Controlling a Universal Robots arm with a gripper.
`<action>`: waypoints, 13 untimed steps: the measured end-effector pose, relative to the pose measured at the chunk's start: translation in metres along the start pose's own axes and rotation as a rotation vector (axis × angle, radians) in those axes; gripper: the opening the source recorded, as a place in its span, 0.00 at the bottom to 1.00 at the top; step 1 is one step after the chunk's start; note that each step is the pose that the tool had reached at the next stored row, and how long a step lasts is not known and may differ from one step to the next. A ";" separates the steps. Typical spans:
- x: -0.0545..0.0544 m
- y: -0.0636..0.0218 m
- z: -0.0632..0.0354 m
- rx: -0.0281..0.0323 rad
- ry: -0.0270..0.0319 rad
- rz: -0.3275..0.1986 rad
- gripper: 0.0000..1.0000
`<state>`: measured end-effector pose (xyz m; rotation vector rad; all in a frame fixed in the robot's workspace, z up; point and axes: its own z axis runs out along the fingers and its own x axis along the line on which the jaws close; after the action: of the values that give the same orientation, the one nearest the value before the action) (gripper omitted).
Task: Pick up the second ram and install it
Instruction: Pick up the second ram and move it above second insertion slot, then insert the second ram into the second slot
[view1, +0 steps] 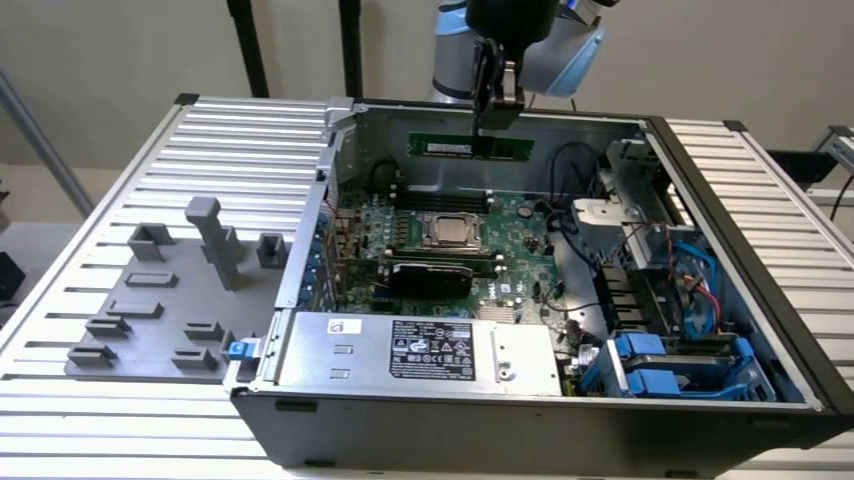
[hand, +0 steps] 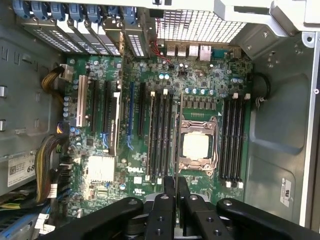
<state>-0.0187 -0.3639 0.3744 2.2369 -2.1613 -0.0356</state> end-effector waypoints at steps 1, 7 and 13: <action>0.000 0.0000 0.0000 0.0000 0.0001 0.000 0.14; 0.000 0.0000 0.0000 0.0000 0.0001 0.000 0.14; 0.000 0.0000 0.0000 0.0000 0.0001 0.000 0.14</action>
<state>-0.0187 -0.3639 0.3744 2.2367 -2.1614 -0.0355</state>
